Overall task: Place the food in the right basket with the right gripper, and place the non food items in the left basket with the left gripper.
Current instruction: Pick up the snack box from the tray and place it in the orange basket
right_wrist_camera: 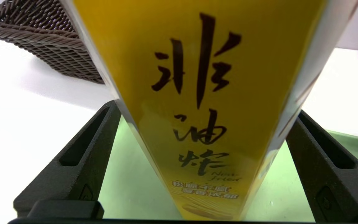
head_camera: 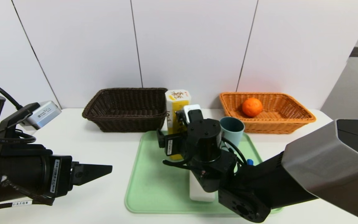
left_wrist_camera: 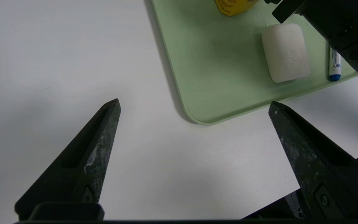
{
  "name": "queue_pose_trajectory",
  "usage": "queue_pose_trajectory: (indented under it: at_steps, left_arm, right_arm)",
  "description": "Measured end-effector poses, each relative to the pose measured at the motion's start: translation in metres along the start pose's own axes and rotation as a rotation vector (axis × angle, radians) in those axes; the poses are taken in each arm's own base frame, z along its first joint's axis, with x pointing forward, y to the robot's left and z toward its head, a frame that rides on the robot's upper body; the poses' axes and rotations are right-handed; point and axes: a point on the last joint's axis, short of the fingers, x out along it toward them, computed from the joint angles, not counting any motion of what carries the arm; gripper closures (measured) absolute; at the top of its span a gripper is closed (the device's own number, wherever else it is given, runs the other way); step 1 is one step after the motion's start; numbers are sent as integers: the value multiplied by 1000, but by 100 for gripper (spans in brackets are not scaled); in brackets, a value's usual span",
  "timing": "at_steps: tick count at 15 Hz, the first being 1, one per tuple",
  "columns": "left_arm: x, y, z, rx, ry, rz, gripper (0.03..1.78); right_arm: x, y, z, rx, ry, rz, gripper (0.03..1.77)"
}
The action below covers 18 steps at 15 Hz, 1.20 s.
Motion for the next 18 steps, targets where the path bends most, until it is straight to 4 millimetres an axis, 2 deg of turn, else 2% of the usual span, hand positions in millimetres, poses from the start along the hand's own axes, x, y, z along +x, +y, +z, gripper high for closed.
queue_pose_trajectory:
  at_steps: [9,12,14,16,18]
  left_arm:
    - [-1,0,-2,1,2,-1,12]
    - [-2,0,-2,1,3,-1,12]
    - [-2,0,-3,2,2,-2,12]
    - [-3,0,-3,2,0,-2,12]
    - [-2,1,-5,1,7,0,12]
  right_arm:
    - [0,1,2,-8,-10,1,9]
    - [1,1,2,-12,-10,1,60]
    - [1,1,3,-11,-13,2,84]
    - [1,1,3,-11,-14,3,94]
    - [1,2,5,-3,-34,8,95]
